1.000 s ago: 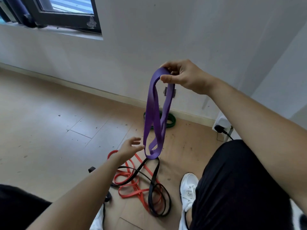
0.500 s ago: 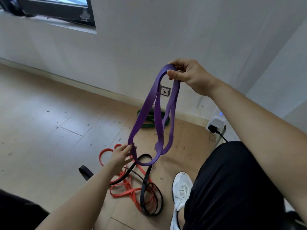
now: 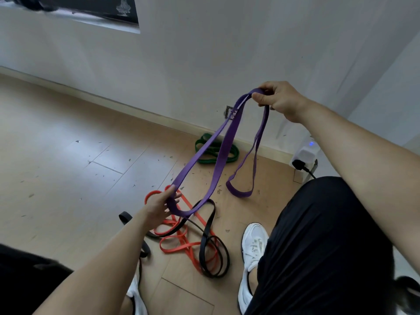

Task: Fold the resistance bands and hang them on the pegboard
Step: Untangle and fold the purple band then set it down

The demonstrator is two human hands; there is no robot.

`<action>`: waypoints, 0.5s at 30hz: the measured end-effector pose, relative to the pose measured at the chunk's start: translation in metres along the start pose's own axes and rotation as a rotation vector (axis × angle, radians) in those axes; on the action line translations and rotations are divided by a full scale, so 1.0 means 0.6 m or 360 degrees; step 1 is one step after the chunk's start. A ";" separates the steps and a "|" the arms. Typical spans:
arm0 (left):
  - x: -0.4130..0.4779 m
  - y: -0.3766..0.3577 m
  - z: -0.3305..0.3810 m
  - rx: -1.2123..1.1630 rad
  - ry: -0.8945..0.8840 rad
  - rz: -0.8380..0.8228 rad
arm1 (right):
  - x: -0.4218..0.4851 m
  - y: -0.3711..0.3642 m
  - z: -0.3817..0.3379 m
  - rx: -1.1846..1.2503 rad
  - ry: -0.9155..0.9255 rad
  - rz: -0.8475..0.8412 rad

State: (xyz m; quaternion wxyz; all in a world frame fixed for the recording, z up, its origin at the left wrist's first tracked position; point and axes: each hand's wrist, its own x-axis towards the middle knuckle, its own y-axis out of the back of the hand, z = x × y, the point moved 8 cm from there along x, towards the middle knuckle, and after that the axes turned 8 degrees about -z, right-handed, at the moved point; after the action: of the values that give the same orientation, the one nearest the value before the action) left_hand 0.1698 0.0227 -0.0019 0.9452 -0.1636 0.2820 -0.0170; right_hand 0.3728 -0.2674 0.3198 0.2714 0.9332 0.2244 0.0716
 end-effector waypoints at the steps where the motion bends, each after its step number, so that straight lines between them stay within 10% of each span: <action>1: -0.002 0.000 0.001 0.0060 -0.0017 0.0011 | 0.000 0.000 0.001 -0.0024 -0.0005 -0.0011; 15: -0.022 0.019 0.029 0.0216 -0.0251 0.0221 | -0.002 0.015 0.021 -0.0096 -0.0063 0.0016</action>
State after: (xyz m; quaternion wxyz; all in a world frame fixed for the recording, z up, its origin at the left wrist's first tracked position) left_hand 0.1674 0.0402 0.0155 0.9722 -0.0803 0.2157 0.0423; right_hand 0.3785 -0.2805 0.3137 0.3036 0.9269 0.2121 0.0613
